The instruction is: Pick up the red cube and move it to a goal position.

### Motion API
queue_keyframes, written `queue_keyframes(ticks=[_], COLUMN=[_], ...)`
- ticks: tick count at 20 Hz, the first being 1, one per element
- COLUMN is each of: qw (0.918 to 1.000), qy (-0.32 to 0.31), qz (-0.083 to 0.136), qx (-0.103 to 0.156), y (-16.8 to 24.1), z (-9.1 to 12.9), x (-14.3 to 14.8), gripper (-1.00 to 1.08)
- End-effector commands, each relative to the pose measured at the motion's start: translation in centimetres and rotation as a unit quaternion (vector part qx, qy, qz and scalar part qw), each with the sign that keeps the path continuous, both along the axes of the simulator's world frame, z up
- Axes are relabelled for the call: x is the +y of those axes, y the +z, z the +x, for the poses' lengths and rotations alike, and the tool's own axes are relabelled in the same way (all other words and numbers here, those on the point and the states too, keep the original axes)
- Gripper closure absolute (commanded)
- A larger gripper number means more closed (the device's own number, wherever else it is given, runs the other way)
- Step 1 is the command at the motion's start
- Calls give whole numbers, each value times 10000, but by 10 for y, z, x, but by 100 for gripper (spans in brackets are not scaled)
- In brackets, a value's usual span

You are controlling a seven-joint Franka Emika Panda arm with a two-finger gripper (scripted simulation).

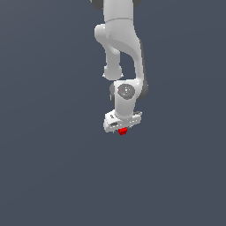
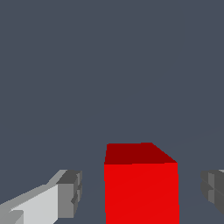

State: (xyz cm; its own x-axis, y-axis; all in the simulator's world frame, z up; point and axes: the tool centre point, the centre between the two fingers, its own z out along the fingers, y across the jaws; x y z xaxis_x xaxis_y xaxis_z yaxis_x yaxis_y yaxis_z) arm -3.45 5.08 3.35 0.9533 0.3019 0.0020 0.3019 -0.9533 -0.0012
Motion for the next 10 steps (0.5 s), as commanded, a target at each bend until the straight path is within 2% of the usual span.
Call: queue_keyframes(ticks=[1,4,5,10], qw=[10000,9999,9999,9999], qy=[91,123,123,123], qz=[1,1,1,1], qx=[2,6,6,6], y=[-8,-12,-12,-12], z=[-2,-3,-3,-3], x=[2,3,3,3], gripper=[-92,-92,108,108])
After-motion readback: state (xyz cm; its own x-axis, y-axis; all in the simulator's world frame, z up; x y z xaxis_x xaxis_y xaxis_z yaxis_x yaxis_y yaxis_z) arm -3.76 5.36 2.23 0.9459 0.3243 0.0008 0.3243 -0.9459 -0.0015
